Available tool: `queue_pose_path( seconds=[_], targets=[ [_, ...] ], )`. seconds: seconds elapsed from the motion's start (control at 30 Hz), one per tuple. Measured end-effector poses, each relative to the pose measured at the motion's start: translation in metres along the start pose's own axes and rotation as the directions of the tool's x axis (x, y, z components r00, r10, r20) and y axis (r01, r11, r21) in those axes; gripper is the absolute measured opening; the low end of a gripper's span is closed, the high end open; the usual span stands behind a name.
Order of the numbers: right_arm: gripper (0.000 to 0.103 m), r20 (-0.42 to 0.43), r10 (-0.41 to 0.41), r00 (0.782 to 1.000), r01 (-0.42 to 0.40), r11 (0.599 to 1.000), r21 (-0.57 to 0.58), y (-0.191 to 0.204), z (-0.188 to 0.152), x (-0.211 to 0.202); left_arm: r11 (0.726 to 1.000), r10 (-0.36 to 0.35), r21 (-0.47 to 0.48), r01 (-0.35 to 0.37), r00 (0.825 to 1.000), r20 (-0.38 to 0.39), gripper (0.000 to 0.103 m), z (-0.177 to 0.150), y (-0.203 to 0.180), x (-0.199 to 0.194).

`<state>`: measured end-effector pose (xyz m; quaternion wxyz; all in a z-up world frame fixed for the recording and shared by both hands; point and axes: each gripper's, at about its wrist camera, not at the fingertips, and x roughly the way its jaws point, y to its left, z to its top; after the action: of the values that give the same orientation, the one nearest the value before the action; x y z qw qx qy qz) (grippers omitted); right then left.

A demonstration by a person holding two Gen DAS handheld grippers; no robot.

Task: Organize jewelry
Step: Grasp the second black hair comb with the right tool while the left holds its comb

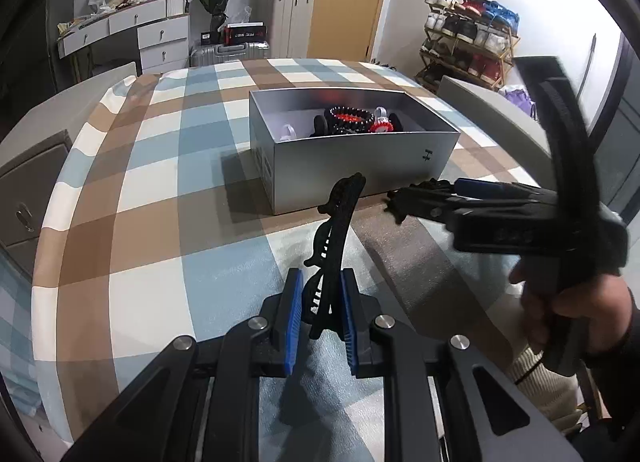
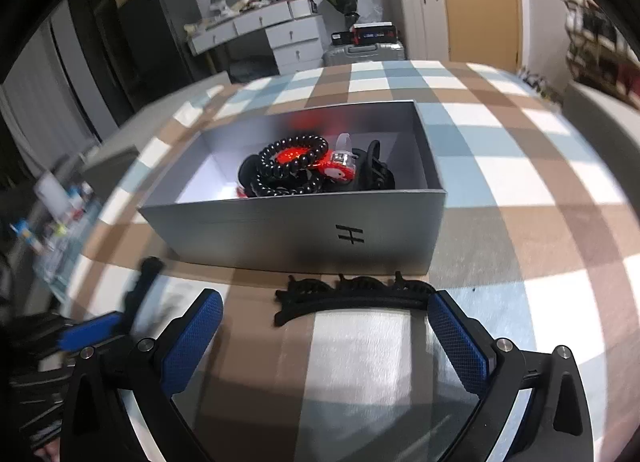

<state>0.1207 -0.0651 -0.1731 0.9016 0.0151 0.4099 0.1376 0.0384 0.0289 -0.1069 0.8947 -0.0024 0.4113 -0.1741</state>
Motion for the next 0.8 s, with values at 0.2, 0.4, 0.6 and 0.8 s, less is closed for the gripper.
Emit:
queue_pose_path(
  seconds=[0.2,0.4,0.6,0.8],
  targets=[
    [0.102,-0.037,-0.094,0.995,0.091,0.993,-0.072,0.005,0.005,0.012,1.000,-0.003,-0.020,0.003,1.000,0.003,0.013,-0.004,0.009,0.000],
    [0.100,-0.063,-0.125,0.990,0.117,0.985,-0.125,0.005,0.003,0.017,1.000,-0.003,-0.031,0.003,1.000,0.008,0.013,-0.004,0.014,-0.002],
    [0.063,-0.046,-0.120,0.992,0.113,0.985,-0.131,-0.002,-0.003,0.007,1.000,-0.001,-0.027,0.001,1.000,0.007,0.013,-0.004,0.012,-0.003],
    [0.027,-0.029,-0.074,0.997,0.070,0.991,-0.116,-0.013,-0.008,-0.004,1.000,0.010,-0.028,-0.010,1.000,0.006,0.013,-0.004,0.011,-0.005]
  ],
)
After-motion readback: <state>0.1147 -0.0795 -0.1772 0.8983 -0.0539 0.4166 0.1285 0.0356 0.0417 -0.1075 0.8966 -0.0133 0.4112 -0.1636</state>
